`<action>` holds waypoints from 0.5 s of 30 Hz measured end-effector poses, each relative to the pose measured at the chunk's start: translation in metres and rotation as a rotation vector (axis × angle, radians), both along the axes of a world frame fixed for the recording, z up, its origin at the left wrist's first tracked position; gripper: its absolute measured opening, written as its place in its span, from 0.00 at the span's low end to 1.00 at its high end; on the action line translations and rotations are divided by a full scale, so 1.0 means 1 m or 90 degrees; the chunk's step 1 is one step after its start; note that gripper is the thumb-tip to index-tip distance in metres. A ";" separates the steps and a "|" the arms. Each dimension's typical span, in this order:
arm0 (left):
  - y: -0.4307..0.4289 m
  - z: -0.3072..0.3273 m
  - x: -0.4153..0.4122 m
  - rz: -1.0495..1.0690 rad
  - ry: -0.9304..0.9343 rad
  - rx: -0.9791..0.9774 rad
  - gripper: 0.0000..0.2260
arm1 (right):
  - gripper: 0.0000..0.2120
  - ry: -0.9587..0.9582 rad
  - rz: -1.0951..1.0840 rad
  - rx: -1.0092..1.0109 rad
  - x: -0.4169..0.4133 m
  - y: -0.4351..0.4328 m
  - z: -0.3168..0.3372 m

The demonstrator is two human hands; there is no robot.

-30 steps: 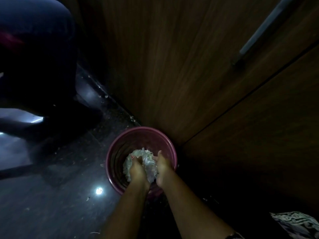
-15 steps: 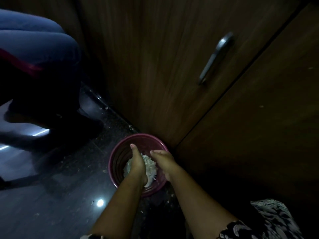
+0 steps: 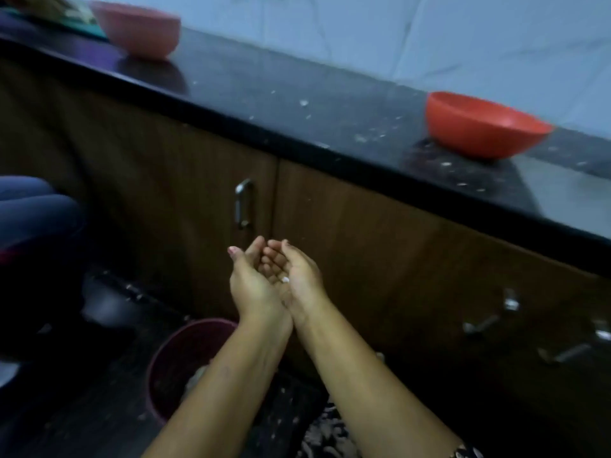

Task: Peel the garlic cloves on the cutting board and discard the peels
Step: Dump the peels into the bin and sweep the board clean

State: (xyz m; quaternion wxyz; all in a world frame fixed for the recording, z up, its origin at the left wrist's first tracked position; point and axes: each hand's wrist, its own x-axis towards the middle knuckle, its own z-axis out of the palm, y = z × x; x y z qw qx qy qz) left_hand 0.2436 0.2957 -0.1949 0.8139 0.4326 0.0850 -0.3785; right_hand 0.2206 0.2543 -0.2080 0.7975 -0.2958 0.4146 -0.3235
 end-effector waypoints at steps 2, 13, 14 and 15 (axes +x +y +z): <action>-0.002 0.032 -0.032 -0.015 -0.032 -0.067 0.23 | 0.12 -0.044 -0.017 -0.058 -0.033 0.000 0.039; -0.074 0.149 -0.205 -0.274 -0.123 -0.285 0.22 | 0.11 -0.109 -0.226 -0.295 -0.228 -0.064 0.166; -0.084 0.154 -0.219 -0.307 -0.159 -0.274 0.23 | 0.11 -0.082 -0.239 -0.340 -0.251 -0.072 0.175; -0.094 0.155 -0.227 -0.334 -0.197 -0.255 0.23 | 0.10 -0.035 -0.246 -0.392 -0.272 -0.081 0.180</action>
